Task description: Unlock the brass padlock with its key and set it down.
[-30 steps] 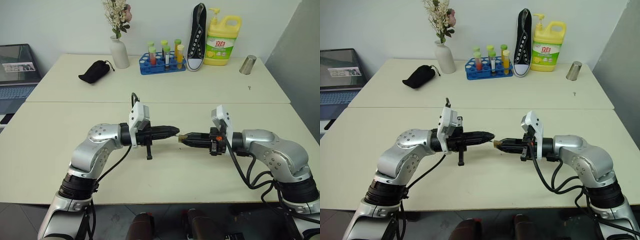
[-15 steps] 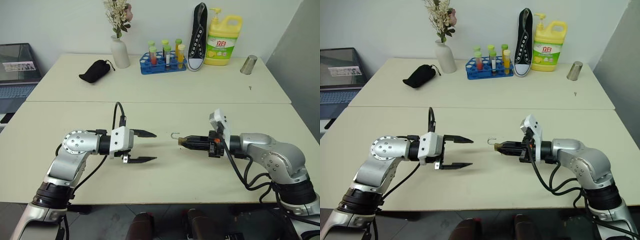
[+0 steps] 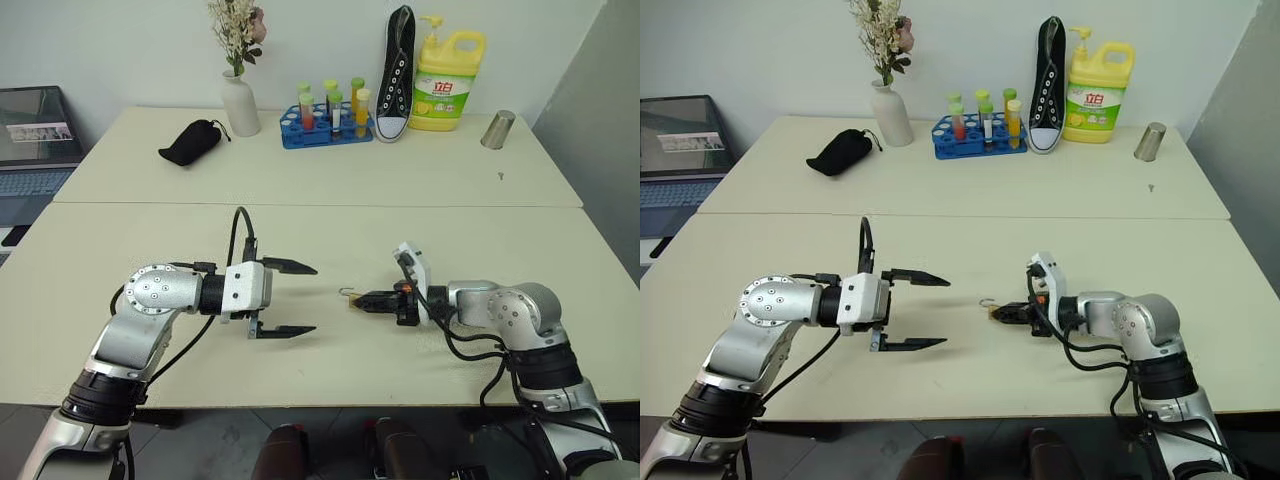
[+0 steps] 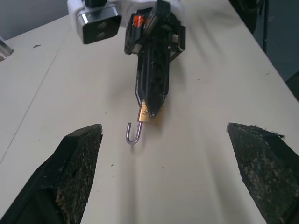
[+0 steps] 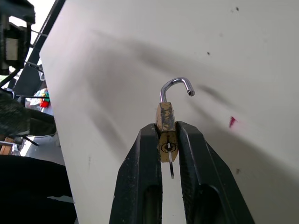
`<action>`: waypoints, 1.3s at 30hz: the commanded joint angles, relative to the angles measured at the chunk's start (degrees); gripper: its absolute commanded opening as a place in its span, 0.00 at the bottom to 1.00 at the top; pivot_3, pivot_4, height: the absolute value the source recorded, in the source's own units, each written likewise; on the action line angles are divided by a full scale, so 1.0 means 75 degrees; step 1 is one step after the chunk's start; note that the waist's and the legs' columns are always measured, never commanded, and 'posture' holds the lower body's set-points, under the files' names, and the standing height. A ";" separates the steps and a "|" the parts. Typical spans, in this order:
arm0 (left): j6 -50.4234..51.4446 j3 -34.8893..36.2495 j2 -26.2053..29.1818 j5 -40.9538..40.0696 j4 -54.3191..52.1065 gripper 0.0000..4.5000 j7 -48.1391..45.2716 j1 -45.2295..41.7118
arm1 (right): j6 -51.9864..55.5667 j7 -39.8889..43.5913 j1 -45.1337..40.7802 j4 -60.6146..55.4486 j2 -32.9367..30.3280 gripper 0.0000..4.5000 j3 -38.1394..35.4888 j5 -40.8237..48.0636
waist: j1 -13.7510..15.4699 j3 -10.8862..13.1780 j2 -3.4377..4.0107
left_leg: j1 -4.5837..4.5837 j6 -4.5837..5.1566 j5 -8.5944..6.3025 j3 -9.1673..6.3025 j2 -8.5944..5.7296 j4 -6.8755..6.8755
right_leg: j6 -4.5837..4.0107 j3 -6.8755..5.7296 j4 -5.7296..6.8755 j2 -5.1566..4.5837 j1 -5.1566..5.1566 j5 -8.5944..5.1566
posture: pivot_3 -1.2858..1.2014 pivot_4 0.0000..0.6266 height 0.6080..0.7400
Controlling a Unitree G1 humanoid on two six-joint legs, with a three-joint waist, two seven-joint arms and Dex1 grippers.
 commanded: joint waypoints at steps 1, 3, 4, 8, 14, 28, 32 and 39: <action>-0.0194 -0.0024 0.0127 0.0020 -0.0333 1.00 -0.0075 0.0062 | 0.0327 0.0078 -0.0116 -0.0091 -0.0087 0.03 -0.0065 0.0114 | -0.0001 0.0000 0.0001 | 0.0000 0.0000 0.0000 -0.0001 0.0000 -0.0001 | -0.0002 0.0000 0.0000 0.0000 0.0000 0.0001 | 0.52 0.24 1.00; -0.0242 -0.0083 0.0110 0.0050 -0.0381 1.00 -0.0097 0.0107 | 0.0456 0.0025 -0.0175 0.0016 -0.0138 0.03 -0.0030 -0.0004 | -0.0004 0.0000 0.0001 | 0.0001 0.0000 0.0000 -0.0002 0.0003 0.0000 | 0.0002 0.0000 0.0001 0.0000 -0.0001 -0.0001 | 0.52 0.24 1.00; -0.0278 -0.0109 0.0110 0.0070 -0.0387 1.00 -0.0114 0.0113 | 0.0489 -0.0017 -0.0198 0.0064 -0.0142 0.03 -0.0028 -0.0063 | -0.0006 0.0000 0.0001 | 0.0002 0.0000 0.0000 -0.0002 0.0004 -0.0001 | 0.0004 0.0000 0.0002 0.0000 -0.0001 -0.0002 | 0.52 0.24 1.00; -0.0337 -0.0202 0.0038 0.0149 -0.0333 1.00 -0.0049 0.0073 | 0.0389 -0.0014 -0.0235 0.0127 -0.0242 0.11 0.0023 -0.0266 | -0.0007 0.0000 0.0001 | 0.0003 0.0000 0.0000 -0.0002 0.0004 0.0000 | 0.0007 -0.0001 0.0002 0.0002 -0.0001 -0.0004 | 0.52 0.24 1.00; -0.0377 -0.0294 -0.0041 0.0207 -0.0217 1.00 -0.0046 0.0006 | 0.0305 0.0197 -0.0187 -0.0119 -0.0771 0.55 0.0200 -0.0439 | 0.0013 -0.0001 -0.0001 | 0.0004 0.0000 0.0000 -0.0001 -0.0001 0.0004 | 0.0008 -0.0002 0.0001 0.0004 0.0004 -0.0004 | 0.52 0.24 1.00; 0.1257 -0.0116 -0.0177 0.0131 -0.0063 1.00 0.0817 0.0035 | -0.4039 0.1142 0.2053 -0.4003 -0.3064 1.00 0.0593 -0.2131 | 0.0010 0.0004 0.0000 | -0.0004 0.0000 0.0000 -0.0011 0.0004 -0.0004 | 0.0013 -0.0004 -0.0008 0.0001 -0.0001 -0.0008 | 0.52 0.24 1.00; 0.1633 -0.0109 0.0053 0.0080 -0.0081 1.00 0.0692 -0.0039 | -0.4653 0.1079 0.3074 -0.4731 -0.3239 1.00 0.0091 -0.2323 | -0.0007 0.0006 0.0000 | -0.0001 -0.0001 -0.0001 -0.0009 0.0008 -0.0003 | 0.0014 -0.0006 -0.0005 0.0005 -0.0002 -0.0008 | 0.52 0.24 1.00; 0.2043 -0.0118 0.0288 -0.0316 -0.0089 1.00 0.0072 -0.0241 | -0.4829 0.1369 0.3359 -0.5046 -0.3428 1.00 -0.0662 -0.1983 | 0.0007 0.0007 -0.0001 | 0.0009 -0.0002 0.0000 0.0003 0.0002 0.0005 | 0.0013 -0.0005 -0.0003 0.0008 0.0005 -0.0008 | 0.52 0.24 1.00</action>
